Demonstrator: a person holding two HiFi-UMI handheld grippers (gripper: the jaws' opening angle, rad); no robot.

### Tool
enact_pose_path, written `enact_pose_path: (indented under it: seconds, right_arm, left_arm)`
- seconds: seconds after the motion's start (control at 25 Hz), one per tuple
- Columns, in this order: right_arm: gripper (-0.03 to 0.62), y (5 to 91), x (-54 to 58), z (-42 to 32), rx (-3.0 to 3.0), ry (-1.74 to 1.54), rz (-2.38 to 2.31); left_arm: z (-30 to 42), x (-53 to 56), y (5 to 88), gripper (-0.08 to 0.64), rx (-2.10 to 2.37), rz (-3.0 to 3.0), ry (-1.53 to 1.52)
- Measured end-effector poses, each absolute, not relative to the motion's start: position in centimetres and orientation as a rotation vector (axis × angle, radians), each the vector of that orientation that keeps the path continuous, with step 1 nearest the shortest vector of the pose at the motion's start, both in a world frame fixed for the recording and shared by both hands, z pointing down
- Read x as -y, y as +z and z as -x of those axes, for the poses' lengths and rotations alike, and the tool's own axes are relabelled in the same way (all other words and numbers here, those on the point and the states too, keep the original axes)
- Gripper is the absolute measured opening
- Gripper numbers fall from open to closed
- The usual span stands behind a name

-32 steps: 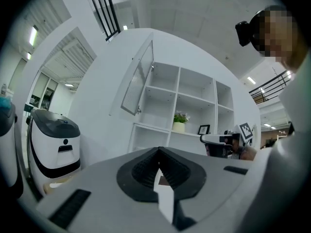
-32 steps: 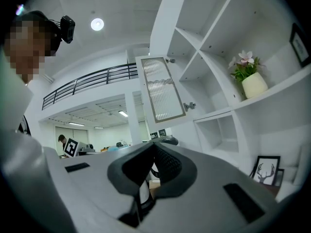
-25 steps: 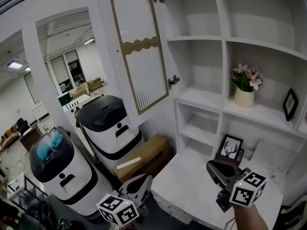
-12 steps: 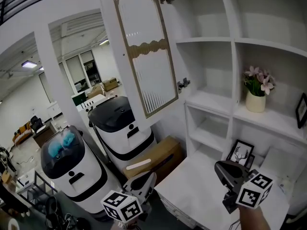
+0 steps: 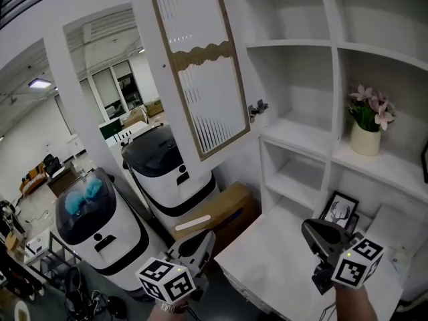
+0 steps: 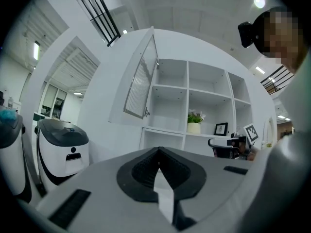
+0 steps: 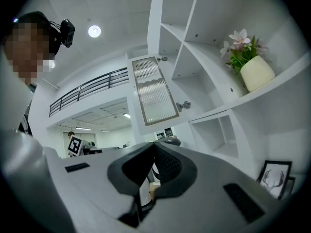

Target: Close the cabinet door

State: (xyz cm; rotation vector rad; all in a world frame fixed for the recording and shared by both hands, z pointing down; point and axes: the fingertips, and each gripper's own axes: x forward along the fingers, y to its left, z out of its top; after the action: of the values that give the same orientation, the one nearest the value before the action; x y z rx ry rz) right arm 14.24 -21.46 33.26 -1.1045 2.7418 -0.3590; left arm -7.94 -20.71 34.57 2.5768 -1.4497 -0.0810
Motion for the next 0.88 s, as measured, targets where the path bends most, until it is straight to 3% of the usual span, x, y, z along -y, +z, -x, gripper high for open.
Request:
enact_pose_path:
  seconds: [0.88]
  right_arm:
    - [0.005,32.3,27.9,-10.1,-2.688,-0.324,1.208]
  left_arm:
    - [14.0,29.9,32.5,0.006,1.437,-2.627,-0.159]
